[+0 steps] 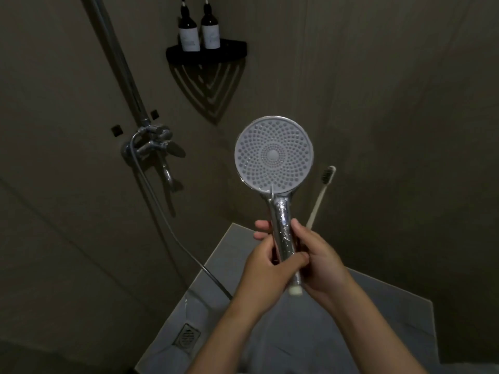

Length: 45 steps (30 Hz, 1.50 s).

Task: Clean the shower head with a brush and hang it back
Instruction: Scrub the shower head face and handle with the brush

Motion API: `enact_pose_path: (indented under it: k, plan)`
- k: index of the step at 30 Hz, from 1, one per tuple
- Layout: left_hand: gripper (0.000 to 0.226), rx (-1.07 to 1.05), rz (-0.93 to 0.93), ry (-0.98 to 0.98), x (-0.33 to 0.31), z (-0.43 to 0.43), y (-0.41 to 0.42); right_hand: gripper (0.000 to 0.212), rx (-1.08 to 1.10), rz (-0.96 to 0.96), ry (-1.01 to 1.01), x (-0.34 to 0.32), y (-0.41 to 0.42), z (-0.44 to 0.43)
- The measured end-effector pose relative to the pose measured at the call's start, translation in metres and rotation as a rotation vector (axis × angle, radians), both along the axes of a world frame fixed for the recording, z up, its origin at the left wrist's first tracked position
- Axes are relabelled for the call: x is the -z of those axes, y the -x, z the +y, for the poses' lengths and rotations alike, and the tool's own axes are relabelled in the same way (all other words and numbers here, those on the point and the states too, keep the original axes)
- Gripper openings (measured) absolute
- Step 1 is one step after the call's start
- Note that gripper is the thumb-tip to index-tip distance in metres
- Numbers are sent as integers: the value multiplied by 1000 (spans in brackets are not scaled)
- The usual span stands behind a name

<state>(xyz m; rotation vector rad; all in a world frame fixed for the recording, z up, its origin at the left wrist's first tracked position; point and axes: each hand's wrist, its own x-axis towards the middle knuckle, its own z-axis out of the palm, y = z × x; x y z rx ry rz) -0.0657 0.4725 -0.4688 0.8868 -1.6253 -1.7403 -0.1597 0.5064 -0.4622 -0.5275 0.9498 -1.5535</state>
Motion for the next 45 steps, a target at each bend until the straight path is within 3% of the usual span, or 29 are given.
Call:
enact_pose_path:
  k: [8,11,14,17,21,25,27,30,33,37,45]
  plan:
    - [18,25,-132,45,3,-20,0,31,-17,118,8,1,3,-16]
    - [20,11,-150,64,6,-31,5,38,-41,83,14,3,12,-27]
    - [23,37,-171,98,11,-45,12,33,-25,37,11,6,20,-43]
    - [6,40,-168,56,5,-59,18,22,-5,10,-14,10,32,-61]
    - [42,-95,-134,-74,-3,-83,32,19,-21,36,-66,14,54,-88]
    - [37,-414,85,-284,-8,-115,55,17,-95,-55,-27,18,77,-117]
    - [36,-566,312,-495,-11,-141,59,15,-165,-81,-23,21,91,-129]
    - [34,-613,688,-885,-15,-180,64,16,-226,-57,-41,31,104,-147]
    - [31,-614,884,-1073,-12,-207,79,25,-276,10,-65,39,115,-165]
    - [29,-738,948,-1077,-3,-234,97,22,-352,-6,-89,42,133,-188]
    - [25,-853,844,-997,20,-271,105,23,-326,100,-160,58,130,-230]
